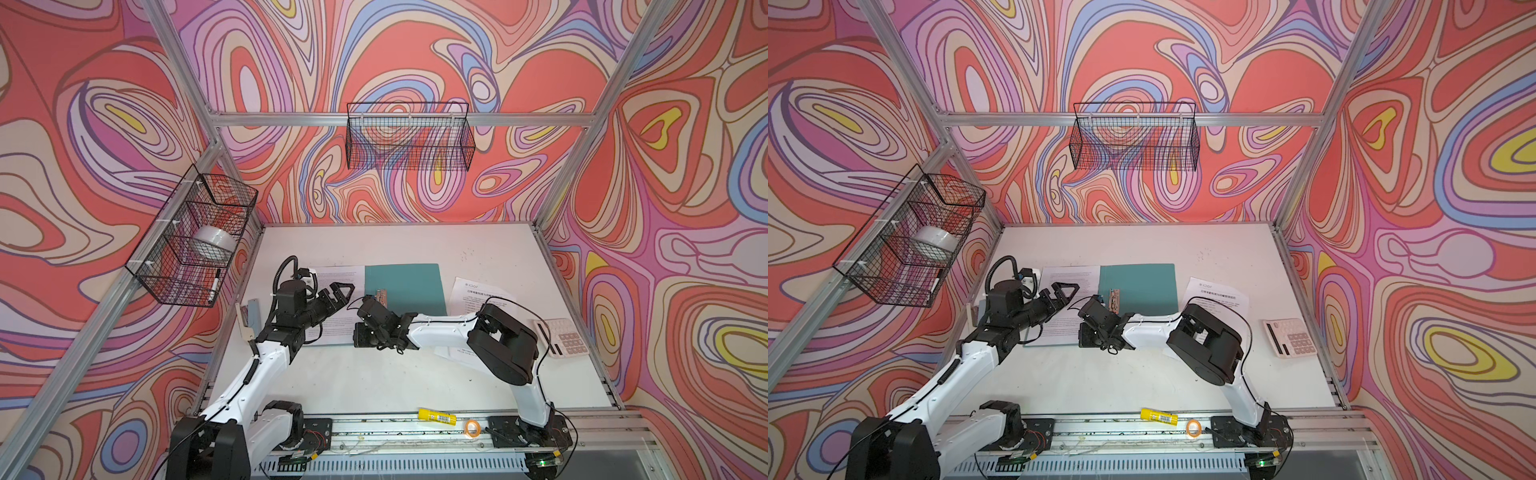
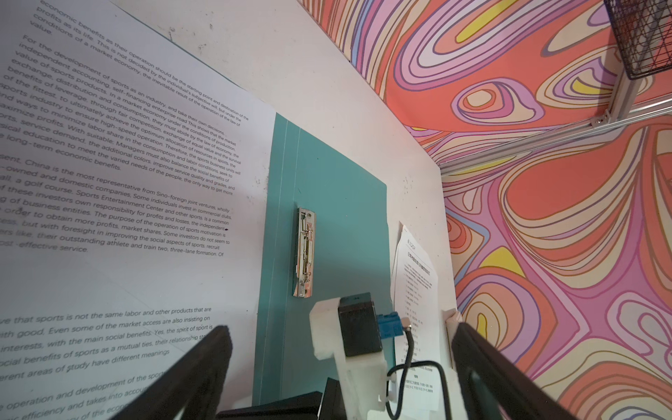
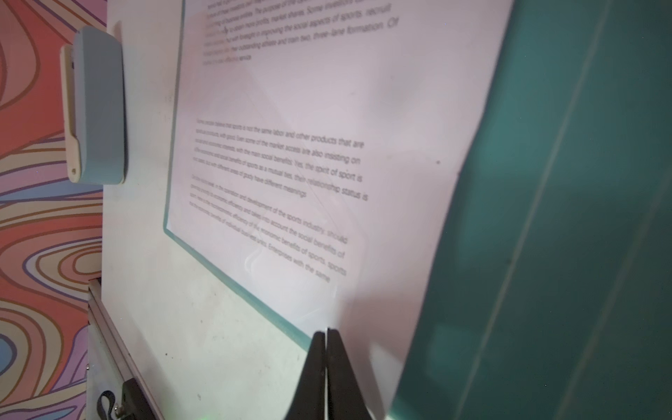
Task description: Put the files into the folder
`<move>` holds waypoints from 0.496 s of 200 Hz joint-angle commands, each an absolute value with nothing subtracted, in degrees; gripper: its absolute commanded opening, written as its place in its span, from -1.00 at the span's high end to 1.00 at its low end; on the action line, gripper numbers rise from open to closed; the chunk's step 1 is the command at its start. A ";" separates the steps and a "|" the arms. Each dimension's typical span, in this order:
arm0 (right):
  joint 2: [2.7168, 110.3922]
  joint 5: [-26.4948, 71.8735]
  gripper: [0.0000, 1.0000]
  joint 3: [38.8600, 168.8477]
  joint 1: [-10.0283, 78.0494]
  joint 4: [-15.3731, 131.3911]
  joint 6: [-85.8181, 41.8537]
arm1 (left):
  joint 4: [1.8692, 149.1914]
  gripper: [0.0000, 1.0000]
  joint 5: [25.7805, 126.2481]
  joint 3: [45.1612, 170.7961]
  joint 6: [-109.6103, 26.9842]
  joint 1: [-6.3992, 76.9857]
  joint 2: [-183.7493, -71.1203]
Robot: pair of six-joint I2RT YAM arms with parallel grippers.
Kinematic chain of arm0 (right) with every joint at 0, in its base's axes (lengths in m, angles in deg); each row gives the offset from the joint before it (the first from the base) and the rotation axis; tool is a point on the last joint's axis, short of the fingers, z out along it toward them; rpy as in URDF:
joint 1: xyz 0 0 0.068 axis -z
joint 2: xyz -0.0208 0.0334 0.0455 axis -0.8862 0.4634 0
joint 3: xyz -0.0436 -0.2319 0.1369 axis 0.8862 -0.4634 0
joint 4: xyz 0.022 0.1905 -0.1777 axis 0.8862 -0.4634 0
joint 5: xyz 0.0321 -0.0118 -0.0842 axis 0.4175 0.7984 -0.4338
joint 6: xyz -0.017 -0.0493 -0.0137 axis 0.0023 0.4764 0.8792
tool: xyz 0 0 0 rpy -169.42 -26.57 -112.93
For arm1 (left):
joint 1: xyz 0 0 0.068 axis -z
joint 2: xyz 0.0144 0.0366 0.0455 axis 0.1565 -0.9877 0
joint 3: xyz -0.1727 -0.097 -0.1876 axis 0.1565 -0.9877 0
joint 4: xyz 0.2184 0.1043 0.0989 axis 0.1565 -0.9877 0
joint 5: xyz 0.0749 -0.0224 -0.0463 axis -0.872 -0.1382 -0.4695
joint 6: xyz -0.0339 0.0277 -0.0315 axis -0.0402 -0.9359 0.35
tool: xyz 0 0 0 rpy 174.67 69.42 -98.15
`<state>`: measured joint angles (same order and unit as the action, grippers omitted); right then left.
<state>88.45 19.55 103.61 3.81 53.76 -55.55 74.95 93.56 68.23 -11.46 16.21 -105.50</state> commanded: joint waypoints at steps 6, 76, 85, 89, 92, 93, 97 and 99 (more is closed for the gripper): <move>90.25 20.83 1.00 105.70 3.57 52.41 -54.34 | 74.77 -0.91 92.24 68.32 -13.12 16.56 -105.61; 78.84 16.18 0.45 99.74 10.22 49.79 -50.25 | 55.97 -1.00 69.97 77.93 -25.07 16.26 -107.50; 77.92 15.99 0.43 98.91 11.33 49.16 -49.48 | 54.68 -1.00 68.60 78.40 -25.70 15.81 -108.80; 77.50 15.57 0.43 98.73 11.81 48.58 -48.94 | 54.47 -1.00 68.27 78.58 -25.84 15.65 -109.41; 77.27 15.16 0.43 98.63 12.16 48.17 -48.55 | 54.36 -1.00 67.87 78.71 -25.94 15.60 -109.81; 77.20 14.95 0.43 98.61 12.27 48.00 -48.39 | 54.35 -1.00 67.78 78.75 -26.02 15.60 -109.94; 76.86 14.03 0.43 98.58 12.70 47.39 -47.66 | 54.40 -1.00 67.50 78.93 -26.22 15.60 -110.41; 76.66 13.51 0.43 98.58 12.84 47.00 -47.21 | 54.54 -1.00 67.38 78.95 -26.31 15.60 -110.61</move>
